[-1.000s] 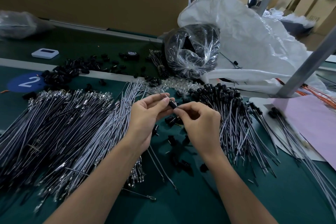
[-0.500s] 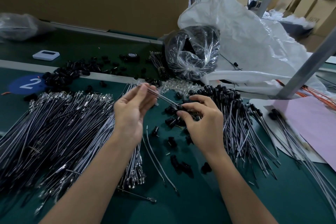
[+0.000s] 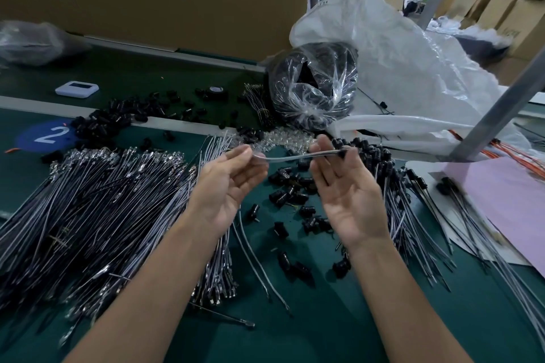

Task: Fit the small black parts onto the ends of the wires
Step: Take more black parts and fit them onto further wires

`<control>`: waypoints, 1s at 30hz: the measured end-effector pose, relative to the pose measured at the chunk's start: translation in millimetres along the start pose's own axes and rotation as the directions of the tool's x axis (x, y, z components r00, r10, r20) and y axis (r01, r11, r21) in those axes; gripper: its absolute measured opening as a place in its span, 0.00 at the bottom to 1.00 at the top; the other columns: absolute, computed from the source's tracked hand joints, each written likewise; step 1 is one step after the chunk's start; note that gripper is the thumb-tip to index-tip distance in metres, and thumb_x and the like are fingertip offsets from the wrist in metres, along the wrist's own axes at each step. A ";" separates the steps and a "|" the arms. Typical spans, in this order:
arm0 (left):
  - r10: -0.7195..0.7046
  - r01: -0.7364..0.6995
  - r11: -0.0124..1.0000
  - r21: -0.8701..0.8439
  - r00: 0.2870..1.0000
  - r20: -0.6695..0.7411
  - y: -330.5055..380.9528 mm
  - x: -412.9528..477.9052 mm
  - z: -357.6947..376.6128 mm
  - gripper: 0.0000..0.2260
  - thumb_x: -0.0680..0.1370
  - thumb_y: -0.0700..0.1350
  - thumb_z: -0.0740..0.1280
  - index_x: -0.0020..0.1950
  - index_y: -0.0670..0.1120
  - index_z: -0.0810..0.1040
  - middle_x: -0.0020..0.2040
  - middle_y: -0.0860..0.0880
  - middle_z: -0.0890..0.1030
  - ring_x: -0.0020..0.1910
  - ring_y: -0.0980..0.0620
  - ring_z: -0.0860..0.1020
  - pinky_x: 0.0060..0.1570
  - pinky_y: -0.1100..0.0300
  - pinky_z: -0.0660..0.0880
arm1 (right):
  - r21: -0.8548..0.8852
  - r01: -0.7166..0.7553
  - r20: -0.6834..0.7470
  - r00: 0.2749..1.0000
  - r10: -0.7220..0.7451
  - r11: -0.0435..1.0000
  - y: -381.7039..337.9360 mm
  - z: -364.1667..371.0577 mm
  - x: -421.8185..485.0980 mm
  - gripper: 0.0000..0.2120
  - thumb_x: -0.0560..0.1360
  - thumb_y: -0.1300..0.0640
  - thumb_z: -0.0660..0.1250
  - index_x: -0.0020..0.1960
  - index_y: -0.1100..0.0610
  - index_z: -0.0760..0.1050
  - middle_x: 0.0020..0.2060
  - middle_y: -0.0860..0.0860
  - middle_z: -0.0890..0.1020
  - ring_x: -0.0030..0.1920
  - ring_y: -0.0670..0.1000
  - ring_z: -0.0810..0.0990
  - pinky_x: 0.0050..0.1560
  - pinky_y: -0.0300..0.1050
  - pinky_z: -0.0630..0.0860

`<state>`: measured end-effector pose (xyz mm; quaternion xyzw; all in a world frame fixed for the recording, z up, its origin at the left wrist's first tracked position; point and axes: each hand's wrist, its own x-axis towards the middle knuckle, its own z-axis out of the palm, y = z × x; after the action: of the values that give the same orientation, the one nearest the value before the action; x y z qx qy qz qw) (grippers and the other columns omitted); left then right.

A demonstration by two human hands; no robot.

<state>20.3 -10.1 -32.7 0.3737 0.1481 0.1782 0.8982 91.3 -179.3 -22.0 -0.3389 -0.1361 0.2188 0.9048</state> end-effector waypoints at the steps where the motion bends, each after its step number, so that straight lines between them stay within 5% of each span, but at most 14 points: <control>1: -0.023 0.021 0.999 0.031 0.998 0.058 -0.9 -1.4 -0.3 0.10 0.76 0.45 0.68 0.54 0.41 0.77 0.42 0.44 0.85 0.41 0.48 0.85 0.41 0.59 0.81 | 0.057 0.008 -0.031 1.000 -0.006 0.998 -1.6 -1.2 -0.2 0.12 0.74 0.53 0.65 0.51 0.61 0.77 0.48 0.55 0.85 0.49 0.53 0.84 0.52 0.44 0.81; 4: -0.006 -0.013 0.996 0.091 0.980 0.197 -1.8 -5.0 0.3 0.22 0.73 0.59 0.66 0.59 0.44 0.78 0.51 0.45 0.85 0.49 0.46 0.84 0.46 0.56 0.81 | 0.050 0.001 -0.063 0.998 0.002 0.999 -4.7 -2.4 -1.6 0.12 0.73 0.48 0.66 0.44 0.57 0.81 0.35 0.49 0.83 0.35 0.46 0.82 0.41 0.39 0.80; 6: 0.028 -0.069 0.984 0.165 0.970 0.242 -3.4 -7.0 4.8 0.24 0.71 0.61 0.67 0.58 0.45 0.79 0.52 0.46 0.85 0.50 0.48 0.83 0.49 0.56 0.81 | -0.044 0.004 0.004 1.000 -0.004 0.999 -2.0 -2.2 -2.2 0.12 0.73 0.50 0.67 0.50 0.58 0.78 0.30 0.49 0.80 0.29 0.44 0.77 0.35 0.36 0.77; 10: 0.024 -0.150 0.923 0.355 0.941 0.336 -12.2 -9.4 13.3 0.19 0.74 0.55 0.69 0.57 0.43 0.82 0.54 0.42 0.84 0.52 0.46 0.82 0.53 0.54 0.80 | -0.322 0.034 0.110 0.994 0.002 0.946 10.5 3.2 -3.1 0.20 0.68 0.58 0.73 0.59 0.59 0.77 0.33 0.54 0.83 0.31 0.46 0.80 0.34 0.36 0.78; 15: 0.038 -0.157 0.933 0.324 0.937 0.346 -16.4 -8.2 10.8 0.12 0.71 0.47 0.72 0.51 0.44 0.86 0.46 0.42 0.84 0.44 0.49 0.82 0.46 0.59 0.80 | -0.678 0.173 0.157 0.984 -0.090 0.715 20.2 5.4 -4.5 0.20 0.68 0.59 0.75 0.58 0.58 0.77 0.37 0.55 0.86 0.34 0.50 0.84 0.38 0.40 0.79; 23: 0.214 -0.264 0.950 0.165 0.939 0.271 -13.0 -4.0 10.2 0.09 0.68 0.47 0.73 0.46 0.47 0.87 0.43 0.48 0.85 0.42 0.55 0.82 0.43 0.64 0.78 | -0.772 0.168 0.170 0.984 -0.057 0.613 21.7 7.0 -6.0 0.11 0.72 0.61 0.73 0.53 0.55 0.82 0.39 0.55 0.87 0.39 0.54 0.86 0.42 0.42 0.82; 30: 0.306 -0.359 0.903 0.235 0.923 0.232 -15.2 -6.3 13.2 0.09 0.69 0.47 0.74 0.47 0.48 0.86 0.44 0.48 0.86 0.45 0.56 0.83 0.46 0.67 0.77 | -0.785 0.184 0.183 0.981 -0.063 0.591 23.6 6.5 -6.4 0.05 0.75 0.64 0.70 0.43 0.59 0.84 0.35 0.56 0.86 0.35 0.50 0.84 0.39 0.39 0.80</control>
<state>23.1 -31.0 -33.9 0.5288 0.0191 0.2708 0.8042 76.0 -162.9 -33.7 -0.6815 -0.3040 0.0941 0.6590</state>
